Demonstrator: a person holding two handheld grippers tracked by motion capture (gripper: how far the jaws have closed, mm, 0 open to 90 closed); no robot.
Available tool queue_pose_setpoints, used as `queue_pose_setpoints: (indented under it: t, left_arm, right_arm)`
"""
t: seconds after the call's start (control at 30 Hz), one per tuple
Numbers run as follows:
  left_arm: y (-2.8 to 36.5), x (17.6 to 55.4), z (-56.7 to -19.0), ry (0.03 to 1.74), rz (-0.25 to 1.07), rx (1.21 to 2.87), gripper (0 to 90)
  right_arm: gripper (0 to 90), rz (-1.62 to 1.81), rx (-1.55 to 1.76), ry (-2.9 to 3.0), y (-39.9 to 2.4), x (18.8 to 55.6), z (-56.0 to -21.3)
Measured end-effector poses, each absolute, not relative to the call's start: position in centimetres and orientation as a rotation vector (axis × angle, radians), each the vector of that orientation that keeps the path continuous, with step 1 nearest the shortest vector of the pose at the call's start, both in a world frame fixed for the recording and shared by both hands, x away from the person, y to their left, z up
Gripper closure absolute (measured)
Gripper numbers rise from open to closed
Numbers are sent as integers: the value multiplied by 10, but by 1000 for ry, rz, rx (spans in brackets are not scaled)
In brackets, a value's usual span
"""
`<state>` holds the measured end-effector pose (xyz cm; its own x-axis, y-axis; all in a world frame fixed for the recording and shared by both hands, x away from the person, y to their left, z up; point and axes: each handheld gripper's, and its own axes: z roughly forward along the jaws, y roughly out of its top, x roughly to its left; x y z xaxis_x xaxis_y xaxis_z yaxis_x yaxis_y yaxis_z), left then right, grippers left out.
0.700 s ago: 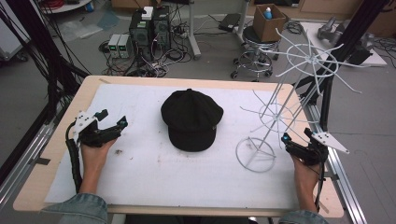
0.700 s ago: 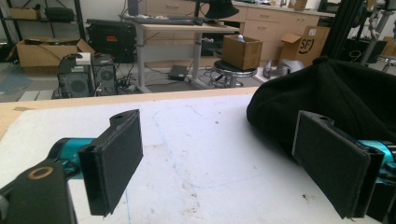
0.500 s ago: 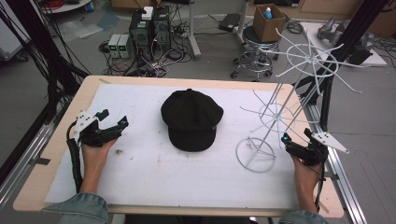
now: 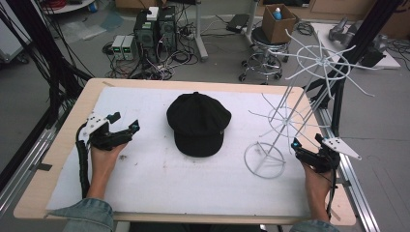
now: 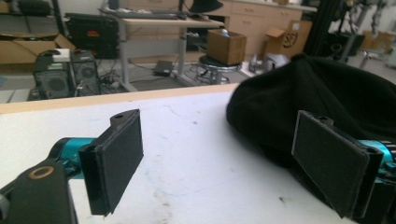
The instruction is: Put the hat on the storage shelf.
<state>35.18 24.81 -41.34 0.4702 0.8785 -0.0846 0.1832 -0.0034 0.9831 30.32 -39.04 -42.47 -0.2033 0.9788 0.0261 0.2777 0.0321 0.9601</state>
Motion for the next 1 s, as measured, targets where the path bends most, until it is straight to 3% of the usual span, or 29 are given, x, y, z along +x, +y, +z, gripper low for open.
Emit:
queue_pose_setpoints:
  t: [0.53,1.0]
  left_arm:
    - [216,351,-395,886,696,1519,165]
    - [157,395,-390,831,635,1619,194]
  right_arm:
    - [117,1204,1312,1583,-392,303,-425]
    - [117,1201,1295,1585,-392,303,-425]
